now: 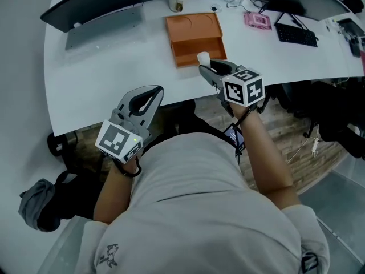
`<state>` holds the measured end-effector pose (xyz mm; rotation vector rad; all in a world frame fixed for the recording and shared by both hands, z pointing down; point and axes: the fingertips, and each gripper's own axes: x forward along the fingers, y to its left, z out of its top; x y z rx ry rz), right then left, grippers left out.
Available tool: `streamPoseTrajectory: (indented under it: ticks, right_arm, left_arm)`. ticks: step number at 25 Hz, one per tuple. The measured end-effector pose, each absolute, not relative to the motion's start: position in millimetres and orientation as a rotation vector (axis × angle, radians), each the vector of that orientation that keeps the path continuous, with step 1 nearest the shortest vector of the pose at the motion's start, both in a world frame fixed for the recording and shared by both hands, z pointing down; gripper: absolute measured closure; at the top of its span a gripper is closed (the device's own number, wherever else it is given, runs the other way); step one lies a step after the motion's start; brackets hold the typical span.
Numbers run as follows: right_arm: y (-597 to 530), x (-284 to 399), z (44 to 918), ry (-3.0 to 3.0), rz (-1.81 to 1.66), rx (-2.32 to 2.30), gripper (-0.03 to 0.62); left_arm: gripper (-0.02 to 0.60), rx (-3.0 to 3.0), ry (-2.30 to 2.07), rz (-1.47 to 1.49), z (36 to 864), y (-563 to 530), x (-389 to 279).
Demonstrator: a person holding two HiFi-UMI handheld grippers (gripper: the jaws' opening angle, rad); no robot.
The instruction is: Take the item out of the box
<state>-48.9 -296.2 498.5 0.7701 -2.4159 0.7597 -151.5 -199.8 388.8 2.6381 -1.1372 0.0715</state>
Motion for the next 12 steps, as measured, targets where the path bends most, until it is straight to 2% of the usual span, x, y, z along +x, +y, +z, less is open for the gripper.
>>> streamPoseTrajectory:
  ticks: [12]
  right_arm:
    - [-205, -60, 399, -2.67, 0.545, 0.779, 0.462]
  left_arm:
    - [0.583, 2.742, -1.091, -0.009, 335, -139, -164]
